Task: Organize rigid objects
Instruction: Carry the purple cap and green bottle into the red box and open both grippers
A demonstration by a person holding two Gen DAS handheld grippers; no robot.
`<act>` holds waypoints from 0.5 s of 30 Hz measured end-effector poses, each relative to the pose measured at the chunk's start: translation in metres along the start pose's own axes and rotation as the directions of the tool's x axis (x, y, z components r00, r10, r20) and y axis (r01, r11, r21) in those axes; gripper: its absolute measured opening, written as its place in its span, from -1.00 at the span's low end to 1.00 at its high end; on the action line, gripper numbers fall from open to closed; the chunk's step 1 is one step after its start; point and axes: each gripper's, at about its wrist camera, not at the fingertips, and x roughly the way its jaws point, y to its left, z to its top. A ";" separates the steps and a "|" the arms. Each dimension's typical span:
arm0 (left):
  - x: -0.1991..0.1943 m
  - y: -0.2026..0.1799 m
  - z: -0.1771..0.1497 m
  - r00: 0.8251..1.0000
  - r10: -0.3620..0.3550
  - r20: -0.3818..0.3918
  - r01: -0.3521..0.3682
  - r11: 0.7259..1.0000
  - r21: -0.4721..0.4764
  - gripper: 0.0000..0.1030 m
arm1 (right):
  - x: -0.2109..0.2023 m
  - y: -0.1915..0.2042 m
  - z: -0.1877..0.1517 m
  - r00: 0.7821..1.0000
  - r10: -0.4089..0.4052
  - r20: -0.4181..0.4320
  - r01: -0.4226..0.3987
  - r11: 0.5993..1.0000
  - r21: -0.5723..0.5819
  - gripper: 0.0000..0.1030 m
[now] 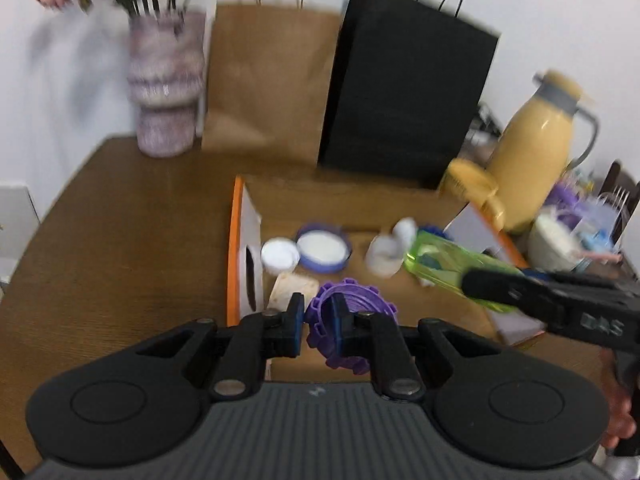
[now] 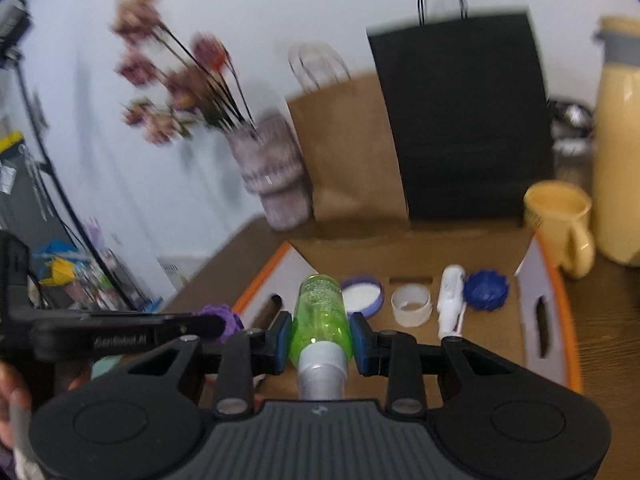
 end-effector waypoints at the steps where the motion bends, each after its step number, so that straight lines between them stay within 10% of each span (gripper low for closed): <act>1: 0.010 0.002 0.001 0.999 0.012 -0.034 -0.012 1.000 0.001 -0.72 | 0.019 0.000 0.002 0.999 -0.017 -0.027 0.017 1.000 -0.001 -0.41; 10: 0.057 0.019 0.004 0.992 0.041 -0.120 -0.038 0.999 0.028 -0.69 | 0.115 0.001 -0.013 0.984 -0.048 -0.170 0.057 0.997 0.044 -0.40; 15: 0.049 0.010 0.007 0.993 0.063 -0.103 -0.058 0.997 0.051 -0.34 | 0.112 0.013 -0.014 0.983 -0.040 -0.179 0.047 0.998 0.036 -0.21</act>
